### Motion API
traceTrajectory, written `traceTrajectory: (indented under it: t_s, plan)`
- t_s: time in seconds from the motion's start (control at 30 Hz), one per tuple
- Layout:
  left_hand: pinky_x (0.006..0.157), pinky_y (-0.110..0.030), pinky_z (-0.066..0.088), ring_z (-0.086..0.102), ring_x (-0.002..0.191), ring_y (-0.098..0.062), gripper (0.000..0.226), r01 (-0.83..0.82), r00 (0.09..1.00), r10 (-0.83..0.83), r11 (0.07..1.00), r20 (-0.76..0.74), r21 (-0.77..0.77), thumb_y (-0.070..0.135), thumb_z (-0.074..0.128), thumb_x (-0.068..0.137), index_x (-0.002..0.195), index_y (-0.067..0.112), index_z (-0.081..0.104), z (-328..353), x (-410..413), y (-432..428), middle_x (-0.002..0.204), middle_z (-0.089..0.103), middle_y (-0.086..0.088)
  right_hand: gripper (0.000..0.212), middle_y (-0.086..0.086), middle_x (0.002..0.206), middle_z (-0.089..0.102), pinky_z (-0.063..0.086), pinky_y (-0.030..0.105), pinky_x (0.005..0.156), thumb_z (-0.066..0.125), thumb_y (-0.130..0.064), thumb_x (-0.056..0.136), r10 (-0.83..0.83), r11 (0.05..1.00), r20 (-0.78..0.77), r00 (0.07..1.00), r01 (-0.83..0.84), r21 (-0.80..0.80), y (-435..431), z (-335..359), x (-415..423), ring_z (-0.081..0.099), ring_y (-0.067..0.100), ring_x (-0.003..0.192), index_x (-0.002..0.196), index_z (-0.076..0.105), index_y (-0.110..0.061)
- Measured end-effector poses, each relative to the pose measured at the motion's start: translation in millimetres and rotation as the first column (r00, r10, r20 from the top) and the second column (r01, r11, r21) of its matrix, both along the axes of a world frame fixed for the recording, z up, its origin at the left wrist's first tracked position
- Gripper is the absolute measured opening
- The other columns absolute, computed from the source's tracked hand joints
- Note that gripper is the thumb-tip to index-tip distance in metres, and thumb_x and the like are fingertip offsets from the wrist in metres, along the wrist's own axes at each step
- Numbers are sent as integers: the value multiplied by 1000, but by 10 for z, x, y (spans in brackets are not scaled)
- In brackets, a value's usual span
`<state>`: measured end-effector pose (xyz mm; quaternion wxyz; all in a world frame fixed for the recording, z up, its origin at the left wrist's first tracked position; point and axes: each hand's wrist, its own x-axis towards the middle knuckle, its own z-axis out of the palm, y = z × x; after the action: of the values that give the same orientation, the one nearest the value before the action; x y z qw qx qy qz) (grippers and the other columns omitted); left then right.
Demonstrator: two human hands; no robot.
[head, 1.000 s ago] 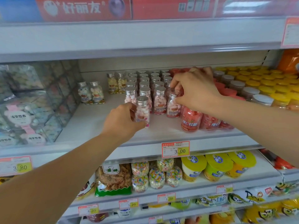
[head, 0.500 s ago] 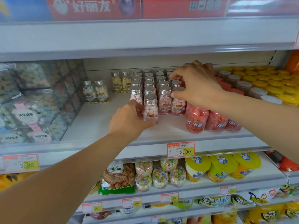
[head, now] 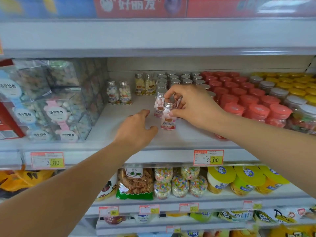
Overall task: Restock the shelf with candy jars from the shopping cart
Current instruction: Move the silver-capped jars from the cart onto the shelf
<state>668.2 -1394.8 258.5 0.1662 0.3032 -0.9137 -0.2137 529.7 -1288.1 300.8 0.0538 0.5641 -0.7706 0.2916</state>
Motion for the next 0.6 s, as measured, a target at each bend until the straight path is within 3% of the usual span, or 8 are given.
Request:
traceTrajectory:
  t_s: [0.17,0.3,0.47,0.6]
  plan:
    - [97,-34,40,46,127,-26,61,2,997,-2,1000,83,-7,33,55,91,147,21,33,14,-15,-10,142,49,-3,37,3,97,66,49,33,75,81,-12,72,-4,1000,-36,999,3,-26,-164,-7,70,58,16,73,105,67,-20]
    - [97,-35,42,46,124,-27,54,22,992,-18,999,125,-29,33,56,90,140,18,40,23,-18,-27,136,53,-8,40,5,106,59,48,32,78,81,-13,72,-32,999,-55,998,31,-16,-211,-12,84,58,20,80,108,67,-20]
    - [102,-36,40,41,130,-25,56,42,996,-37,998,76,-57,30,56,91,143,16,39,22,50,-26,138,51,-7,57,6,111,57,46,32,79,80,-16,72,-46,999,-131,990,46,-6,-179,-7,135,59,21,85,124,57,-22]
    - [106,-35,35,37,133,-22,57,58,998,-53,987,36,-150,31,53,94,146,18,35,8,200,25,143,47,-5,53,5,119,52,48,36,80,75,-23,78,-62,995,-257,964,39,-97,-66,-16,298,57,23,97,127,54,-20]
